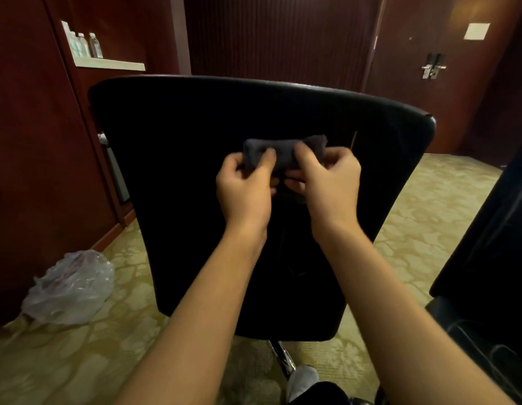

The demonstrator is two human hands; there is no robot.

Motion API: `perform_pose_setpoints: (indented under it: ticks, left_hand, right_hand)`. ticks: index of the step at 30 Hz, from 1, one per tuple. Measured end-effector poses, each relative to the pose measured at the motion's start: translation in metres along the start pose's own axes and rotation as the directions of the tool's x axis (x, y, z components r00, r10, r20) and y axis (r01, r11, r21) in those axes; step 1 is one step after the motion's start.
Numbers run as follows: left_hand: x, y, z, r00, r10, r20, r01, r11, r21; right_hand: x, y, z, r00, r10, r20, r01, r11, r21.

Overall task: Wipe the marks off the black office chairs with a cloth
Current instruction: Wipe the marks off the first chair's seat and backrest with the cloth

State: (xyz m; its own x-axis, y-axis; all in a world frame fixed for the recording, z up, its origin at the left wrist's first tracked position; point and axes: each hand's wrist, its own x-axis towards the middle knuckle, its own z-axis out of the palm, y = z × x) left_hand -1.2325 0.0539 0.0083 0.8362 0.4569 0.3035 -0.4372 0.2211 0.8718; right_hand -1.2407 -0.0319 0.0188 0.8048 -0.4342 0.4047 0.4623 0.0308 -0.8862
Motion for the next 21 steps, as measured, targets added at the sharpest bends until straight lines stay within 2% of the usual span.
perform_pose_setpoints:
  ticks: [2,5,8,11,14,16,18,21]
  left_hand:
    - [0.006,0.002,0.000,0.999,0.004,0.045,-0.006,0.999,0.047]
    - [0.004,-0.029,-0.010,0.997,0.031,0.069,-0.039,0.991,0.128]
    - [-0.008,-0.071,-0.026,1.000,0.027,0.015,-0.030,0.982,0.186]
    - [-0.021,-0.118,-0.045,0.994,-0.105,-0.027,0.108,0.956,0.273]
    - [-0.036,-0.158,-0.070,0.939,-0.336,-0.071,0.338,0.862,0.377]
    - [-0.038,-0.164,-0.077,0.912,-0.402,-0.081,0.403,0.841,0.361]
    - [-0.030,-0.151,-0.071,0.926,-0.372,-0.060,0.375,0.893,0.247]
    - [-0.013,-0.100,-0.047,0.975,-0.223,-0.002,0.222,0.970,0.097]
  right_hand:
    - [0.005,-0.001,0.000,0.998,0.021,0.062,-0.019,0.999,-0.036]
    - [-0.002,0.027,-0.001,0.999,0.009,-0.040,-0.016,0.984,-0.177]
    - [-0.018,0.069,-0.004,0.991,0.110,-0.080,-0.121,0.982,-0.144]
    - [-0.040,0.115,-0.012,0.962,0.255,-0.094,-0.265,0.955,-0.130]
    - [-0.059,0.153,-0.023,0.906,0.408,-0.115,-0.424,0.882,-0.206]
    - [-0.062,0.159,-0.026,0.869,0.487,-0.092,-0.495,0.842,-0.215]
    - [-0.052,0.148,-0.023,0.878,0.474,-0.070,-0.479,0.865,-0.148]
    - [-0.026,0.106,-0.012,0.956,0.289,-0.049,-0.292,0.955,-0.055]
